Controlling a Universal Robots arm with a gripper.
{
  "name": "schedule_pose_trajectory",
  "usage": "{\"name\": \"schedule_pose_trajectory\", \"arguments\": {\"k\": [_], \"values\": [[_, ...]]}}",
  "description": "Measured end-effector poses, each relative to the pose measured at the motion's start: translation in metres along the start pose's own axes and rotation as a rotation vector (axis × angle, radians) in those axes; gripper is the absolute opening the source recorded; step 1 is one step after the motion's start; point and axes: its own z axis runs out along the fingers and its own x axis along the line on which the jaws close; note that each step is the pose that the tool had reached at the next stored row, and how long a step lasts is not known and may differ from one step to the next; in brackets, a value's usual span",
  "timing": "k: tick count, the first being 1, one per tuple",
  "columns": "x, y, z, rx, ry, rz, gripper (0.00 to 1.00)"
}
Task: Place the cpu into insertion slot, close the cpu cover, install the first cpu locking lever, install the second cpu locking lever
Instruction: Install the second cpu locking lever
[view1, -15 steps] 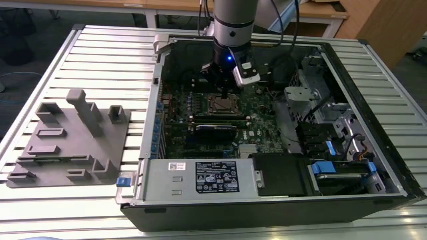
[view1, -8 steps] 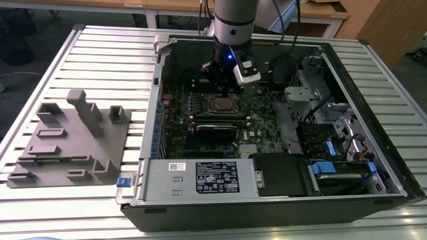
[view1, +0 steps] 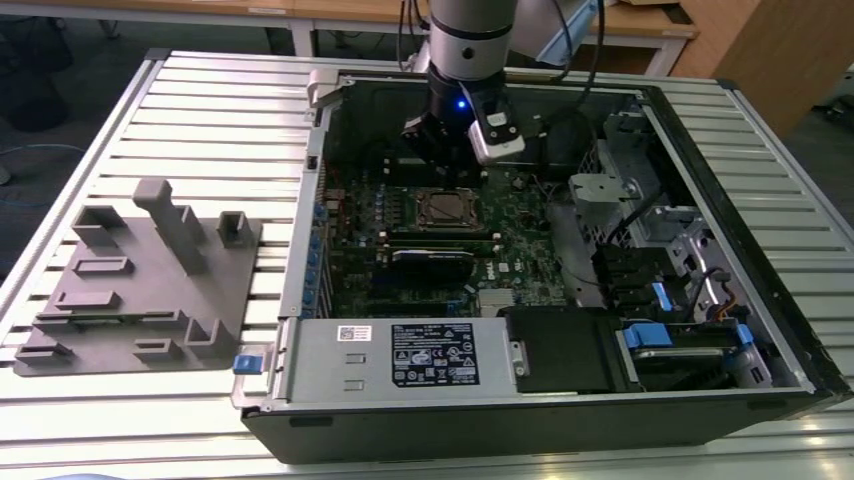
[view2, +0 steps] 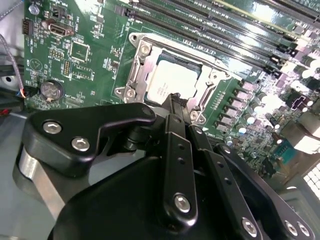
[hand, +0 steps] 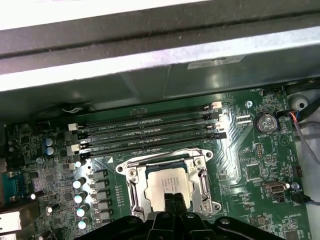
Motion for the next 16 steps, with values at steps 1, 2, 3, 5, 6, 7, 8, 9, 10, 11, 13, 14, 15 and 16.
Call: {"name": "schedule_pose_trajectory", "arguments": {"k": [1,2,3,5,6,7,8,9,10,11,13,14,15,16], "values": [[-0.0002,-0.0007,-0.0001,0.0001,0.0001,0.0,0.11],[-0.0003,-0.0017,-0.0001,0.0,0.0001,0.0,0.11],[-0.0005,-0.003,-0.0002,0.0001,0.0001,0.0,0.11],[-0.001,-0.0058,-0.0003,0.0003,0.0001,0.0,0.11],[-0.0013,-0.0075,-0.0004,0.0001,0.0001,0.0,0.11],[-0.0016,-0.0094,-0.0004,0.0001,0.0,0.0,0.11],[-0.002,-0.0115,-0.0005,0.0,0.0001,0.0,0.11],[-0.0023,-0.0137,-0.0006,0.0,0.0,0.0,0.11],[-0.0028,-0.0163,-0.0008,0.0002,0.0001,0.0,0.11],[-0.0032,-0.0185,-0.0009,0.0001,0.0001,0.0,0.11],[-0.004,-0.0228,-0.001,0.0,0.0001,0.0,0.11],[-0.0043,-0.0248,-0.0011,0.0,0.0,0.0,0.11],[-0.0047,-0.0268,-0.0013,0.0002,0.0001,0.0,0.11],[-0.005,-0.0286,-0.0013,0.0001,0.0001,0.0,0.11]]}}
